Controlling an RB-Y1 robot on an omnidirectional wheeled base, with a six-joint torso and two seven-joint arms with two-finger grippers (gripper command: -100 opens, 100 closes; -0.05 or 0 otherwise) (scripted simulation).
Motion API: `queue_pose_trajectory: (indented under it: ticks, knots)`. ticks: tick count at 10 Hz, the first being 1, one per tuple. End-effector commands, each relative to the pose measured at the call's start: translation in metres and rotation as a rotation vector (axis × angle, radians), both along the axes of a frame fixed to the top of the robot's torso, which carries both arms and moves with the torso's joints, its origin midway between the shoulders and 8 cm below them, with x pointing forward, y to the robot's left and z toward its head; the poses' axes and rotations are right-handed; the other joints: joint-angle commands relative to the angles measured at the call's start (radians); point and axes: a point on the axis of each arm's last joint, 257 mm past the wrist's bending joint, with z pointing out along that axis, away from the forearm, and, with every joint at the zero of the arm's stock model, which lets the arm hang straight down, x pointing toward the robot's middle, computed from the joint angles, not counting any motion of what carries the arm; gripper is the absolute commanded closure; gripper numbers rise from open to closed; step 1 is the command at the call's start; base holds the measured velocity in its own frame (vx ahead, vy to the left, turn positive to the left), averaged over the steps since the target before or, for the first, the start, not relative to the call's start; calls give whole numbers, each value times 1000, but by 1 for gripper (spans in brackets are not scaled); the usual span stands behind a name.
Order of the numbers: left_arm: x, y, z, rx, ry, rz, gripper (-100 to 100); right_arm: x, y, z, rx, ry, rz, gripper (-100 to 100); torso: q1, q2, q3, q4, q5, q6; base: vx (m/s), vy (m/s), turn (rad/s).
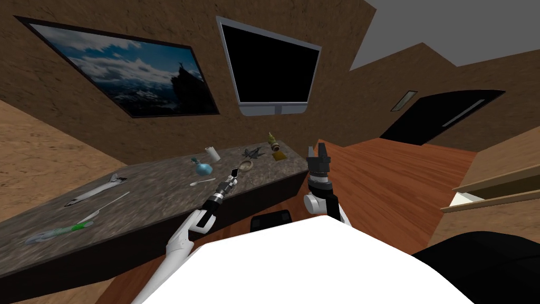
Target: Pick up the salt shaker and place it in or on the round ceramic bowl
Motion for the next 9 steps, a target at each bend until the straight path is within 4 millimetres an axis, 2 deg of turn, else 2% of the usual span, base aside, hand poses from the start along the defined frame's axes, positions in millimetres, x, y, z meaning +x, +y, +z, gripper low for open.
queue_pose_trajectory:
  ticks: [1,2,3,4,5,6,7,9]
  knots:
    - [0,0,0,0,0,0,100,0,0,0,0,0,0,0,0,0,0,0,0,0,0,0,0]
    - [0,0,0,0,0,0,100,0,0,0,0,0,0,0,0,0,0,0,0,0,0,0,0]
    - [0,0,0,0,0,0,0,0,0,0,0,0,0,0,0,0,0,0,0,0,0,0,0]
    - [-7,-5,-2,0,2,-17,100,0,0,0,0,0,0,0,0,0,0,0,0,0,7,-2,207]
    - [-4,-3,0,0,0,-10,100,0,0,0,0,0,0,0,1,1,0,0,0,-2,3,-6,67]
    - [-5,-4,-1,0,1,-12,0,0,0,0,0,0,0,0,0,0,0,0,0,0,0,0,0]
    - [5,21,9,25,-6,38,100,0,0,0,0,0,0,0,0,0,0,0,0,0,-29,-113,26]
    - [20,35,31,36,-41,61,100,0,0,0,0,0,0,0,-11,-3,-1,1,-3,0,88,-139,-59]
